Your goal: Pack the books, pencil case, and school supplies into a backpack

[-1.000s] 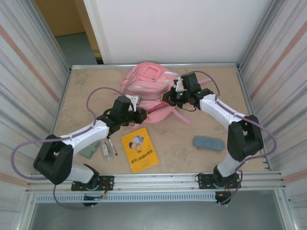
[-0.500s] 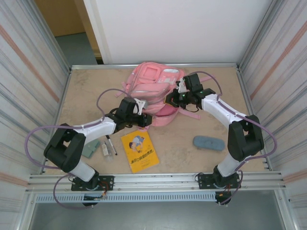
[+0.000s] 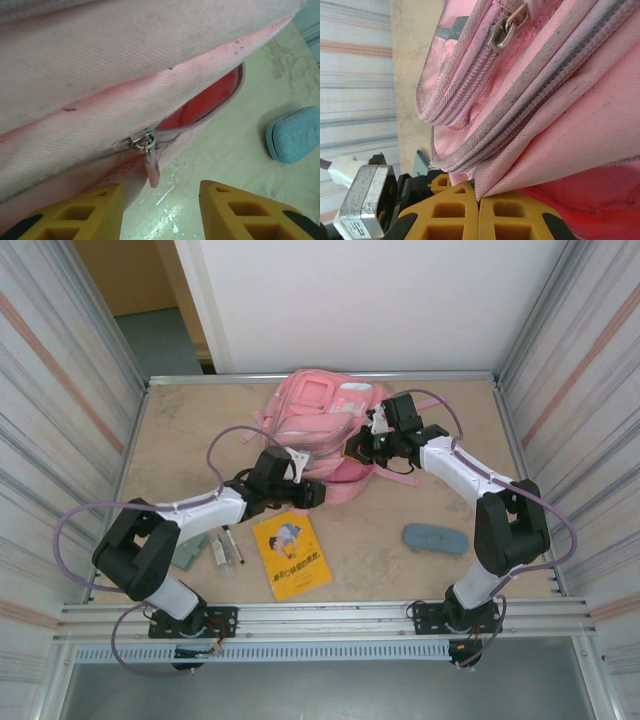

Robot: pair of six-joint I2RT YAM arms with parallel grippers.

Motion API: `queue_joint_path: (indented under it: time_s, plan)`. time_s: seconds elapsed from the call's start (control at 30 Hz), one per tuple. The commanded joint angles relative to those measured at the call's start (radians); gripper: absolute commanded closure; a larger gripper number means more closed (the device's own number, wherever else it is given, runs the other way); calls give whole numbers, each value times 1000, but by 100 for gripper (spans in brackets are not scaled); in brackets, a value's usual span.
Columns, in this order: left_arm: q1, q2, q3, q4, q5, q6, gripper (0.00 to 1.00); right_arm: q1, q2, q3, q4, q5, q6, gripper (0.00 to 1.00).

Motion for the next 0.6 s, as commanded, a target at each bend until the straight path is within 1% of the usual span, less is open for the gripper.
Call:
queue_joint_path:
  time_s: [0.0, 0.1, 0.23, 0.3, 0.37, 0.43, 0.53, 0.57]
  plan:
    - [-9, 6, 23, -11, -105, -46, 60, 15, -16, 25, 28, -28, -28, 100]
    - [-9, 28, 15, 22, -160, -77, 67, 22, -17, 30, 27, -33, -26, 100]
    - [-9, 75, 45, 48, -126, -87, 69, 42, -33, 18, 26, -21, -22, 100]
    - [-15, 84, 46, 73, -113, -84, 72, 50, -36, 18, 26, -20, -21, 100]
    - [-16, 88, 40, 105, -96, -78, 70, 54, -37, 15, 20, -16, -24, 100]
    - [-17, 89, 45, 115, -79, -81, 64, 56, -40, 6, 19, -11, -23, 100]
    - [-18, 77, 38, 127, -64, -88, 64, 56, -45, -2, 20, -9, -22, 100]
    - [-18, 73, 30, 141, -61, -90, 66, 56, -45, -3, 19, -9, -23, 100]
